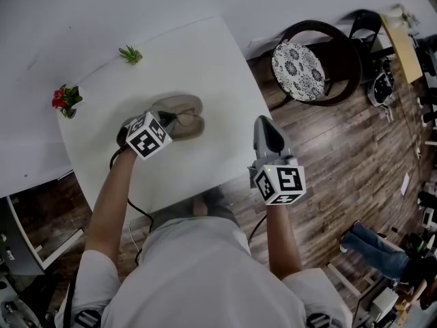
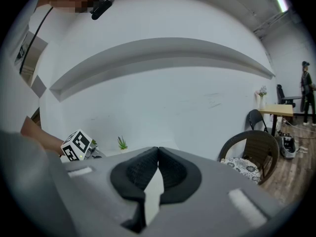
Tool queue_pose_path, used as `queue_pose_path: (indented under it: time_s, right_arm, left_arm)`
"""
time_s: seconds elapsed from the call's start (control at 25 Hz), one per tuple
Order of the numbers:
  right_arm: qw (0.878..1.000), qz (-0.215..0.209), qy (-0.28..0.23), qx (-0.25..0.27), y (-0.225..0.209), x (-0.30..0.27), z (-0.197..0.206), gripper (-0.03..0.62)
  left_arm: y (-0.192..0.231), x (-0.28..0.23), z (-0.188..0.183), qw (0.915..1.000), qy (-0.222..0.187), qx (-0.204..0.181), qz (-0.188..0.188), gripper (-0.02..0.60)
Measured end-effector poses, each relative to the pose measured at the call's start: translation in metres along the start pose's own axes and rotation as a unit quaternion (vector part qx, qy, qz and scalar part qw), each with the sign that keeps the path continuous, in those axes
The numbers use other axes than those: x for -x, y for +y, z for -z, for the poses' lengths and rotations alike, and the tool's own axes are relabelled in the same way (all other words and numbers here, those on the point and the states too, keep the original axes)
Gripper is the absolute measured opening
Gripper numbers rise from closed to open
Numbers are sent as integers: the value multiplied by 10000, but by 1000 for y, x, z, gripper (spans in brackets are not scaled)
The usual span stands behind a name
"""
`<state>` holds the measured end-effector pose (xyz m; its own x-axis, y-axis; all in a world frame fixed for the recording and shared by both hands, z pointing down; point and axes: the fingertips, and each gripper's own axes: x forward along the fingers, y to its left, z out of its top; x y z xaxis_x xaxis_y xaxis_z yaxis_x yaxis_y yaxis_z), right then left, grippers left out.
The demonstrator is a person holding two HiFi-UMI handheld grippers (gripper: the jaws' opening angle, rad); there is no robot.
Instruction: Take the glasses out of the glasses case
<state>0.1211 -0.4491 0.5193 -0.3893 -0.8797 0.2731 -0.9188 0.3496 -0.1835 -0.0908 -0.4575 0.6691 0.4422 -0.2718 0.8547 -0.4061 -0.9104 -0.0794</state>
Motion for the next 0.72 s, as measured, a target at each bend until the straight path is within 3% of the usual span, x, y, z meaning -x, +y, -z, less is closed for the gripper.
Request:
queue_pose_path:
  time_s: [0.44,0.72]
  right_arm:
    - [9996,-173,-210,69,15,16,-15,3]
    - [9989,-274,-349,125,23,27,-29,3]
  left_arm:
    - [8,50,-13,9940,-563,517,-778,23]
    - [13,93,-23,9795,-1108,848,-1454,23]
